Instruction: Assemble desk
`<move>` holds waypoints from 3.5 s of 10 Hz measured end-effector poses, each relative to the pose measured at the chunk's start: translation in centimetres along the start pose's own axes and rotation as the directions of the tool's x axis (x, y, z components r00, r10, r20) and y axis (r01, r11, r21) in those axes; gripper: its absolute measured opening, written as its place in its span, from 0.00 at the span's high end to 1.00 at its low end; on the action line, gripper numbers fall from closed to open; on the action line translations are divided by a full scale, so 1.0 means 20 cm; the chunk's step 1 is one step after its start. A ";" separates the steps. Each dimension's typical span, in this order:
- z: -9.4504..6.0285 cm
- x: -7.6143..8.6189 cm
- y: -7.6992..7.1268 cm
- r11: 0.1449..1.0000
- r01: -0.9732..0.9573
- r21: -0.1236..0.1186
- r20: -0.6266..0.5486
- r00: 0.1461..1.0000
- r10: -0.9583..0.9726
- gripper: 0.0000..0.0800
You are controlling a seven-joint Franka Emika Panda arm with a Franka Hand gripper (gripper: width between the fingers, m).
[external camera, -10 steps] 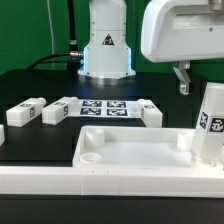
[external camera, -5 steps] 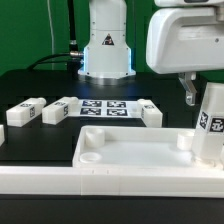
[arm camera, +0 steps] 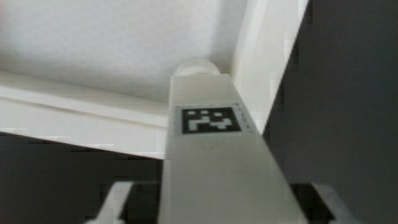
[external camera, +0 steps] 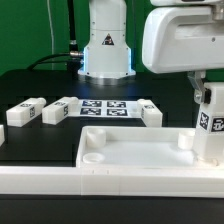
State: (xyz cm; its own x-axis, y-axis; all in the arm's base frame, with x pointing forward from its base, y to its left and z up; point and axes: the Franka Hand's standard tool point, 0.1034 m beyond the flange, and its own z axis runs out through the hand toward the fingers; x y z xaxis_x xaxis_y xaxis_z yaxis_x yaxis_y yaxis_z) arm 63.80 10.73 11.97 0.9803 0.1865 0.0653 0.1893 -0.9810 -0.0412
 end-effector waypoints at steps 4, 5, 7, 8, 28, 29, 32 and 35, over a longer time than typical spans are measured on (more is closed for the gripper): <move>0.00 0.00 0.00 0.995 -0.097 0.000 0.000 0.995 0.097 0.63; 0.00 0.00 0.01 0.986 -0.167 0.000 -0.001 0.986 0.167 0.63; 0.00 0.00 0.01 0.944 -0.331 0.003 -0.009 0.944 0.331 0.63; 0.00 -0.01 0.02 0.916 -0.400 0.020 -0.015 0.916 0.400 0.63; 0.02 -0.06 -0.02 0.664 -0.744 0.075 0.058 0.668 0.742 0.19; 0.02 -0.06 -0.02 0.700 -0.709 0.078 0.054 0.705 0.708 0.19; 0.02 -0.06 -0.02 0.848 -0.524 0.081 0.032 0.852 0.523 0.19; 0.02 -0.06 0.00 0.986 -0.169 0.011 -0.005 0.986 0.169 0.19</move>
Offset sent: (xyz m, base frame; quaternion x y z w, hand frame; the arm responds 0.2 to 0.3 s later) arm 0.0000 0.0000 0.0000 0.0000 0.0000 0.1296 0.9916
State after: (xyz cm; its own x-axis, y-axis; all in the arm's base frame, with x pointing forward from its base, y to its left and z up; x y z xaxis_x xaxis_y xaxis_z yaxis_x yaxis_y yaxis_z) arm 62.64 10.54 11.45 0.9979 0.0178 0.0628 0.0217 -0.9978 -0.0622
